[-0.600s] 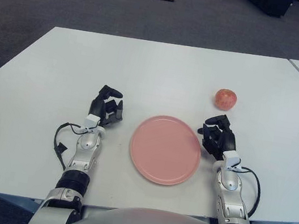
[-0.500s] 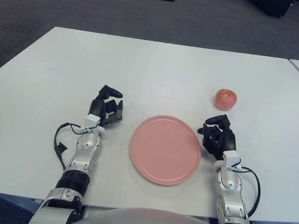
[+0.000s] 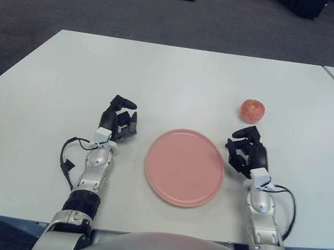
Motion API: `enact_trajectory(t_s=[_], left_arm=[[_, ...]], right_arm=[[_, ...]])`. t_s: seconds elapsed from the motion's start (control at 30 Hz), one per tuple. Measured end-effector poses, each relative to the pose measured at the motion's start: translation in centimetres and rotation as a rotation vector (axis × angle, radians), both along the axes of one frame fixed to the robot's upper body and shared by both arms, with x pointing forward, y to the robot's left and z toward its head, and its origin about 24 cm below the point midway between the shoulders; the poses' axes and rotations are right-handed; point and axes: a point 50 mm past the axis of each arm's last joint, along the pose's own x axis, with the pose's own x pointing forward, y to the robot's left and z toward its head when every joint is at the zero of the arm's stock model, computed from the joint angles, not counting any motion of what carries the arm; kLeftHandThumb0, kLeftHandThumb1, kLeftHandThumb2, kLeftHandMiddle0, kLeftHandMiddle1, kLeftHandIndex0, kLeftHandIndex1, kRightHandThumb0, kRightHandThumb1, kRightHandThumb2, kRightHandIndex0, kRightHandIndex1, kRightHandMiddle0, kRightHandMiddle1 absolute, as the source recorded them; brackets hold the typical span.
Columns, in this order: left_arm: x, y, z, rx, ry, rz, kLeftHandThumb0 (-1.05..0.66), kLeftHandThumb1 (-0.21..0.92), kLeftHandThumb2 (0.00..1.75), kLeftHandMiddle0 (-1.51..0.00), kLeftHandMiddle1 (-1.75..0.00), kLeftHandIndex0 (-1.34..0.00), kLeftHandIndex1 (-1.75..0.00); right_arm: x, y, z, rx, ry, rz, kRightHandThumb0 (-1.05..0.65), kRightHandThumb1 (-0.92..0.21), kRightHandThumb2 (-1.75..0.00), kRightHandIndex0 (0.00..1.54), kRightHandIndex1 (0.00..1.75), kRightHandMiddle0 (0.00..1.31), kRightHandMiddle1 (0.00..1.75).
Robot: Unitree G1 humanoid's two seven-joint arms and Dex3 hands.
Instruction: Put the apple into the plate.
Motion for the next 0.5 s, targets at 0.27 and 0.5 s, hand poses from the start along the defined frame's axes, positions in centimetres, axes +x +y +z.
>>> enact_trajectory(t_s=[0.27,0.5], left_arm=[[0.0,0.0,0.0,0.001,0.0,0.0,-0.42,0.5,1.1,-1.01,-1.75,-0.47,-1.75],[0.1,0.0,0.0,0.004,-0.001,-0.003,-0.43,0.49,1.1,-1.01,-1.75,-0.47,-1.75]], right_arm=[[1.2,-0.6,1.1,-0.279,-0.023,0.077,-0.73,-0.75,-0.66,0.01,0.57,0.01,0.91],[3.1,-0.9,2.5,-0.425,-0.041,0.1,-0.83,-0.72,-0.58,0.0,0.16,0.0,0.4]])
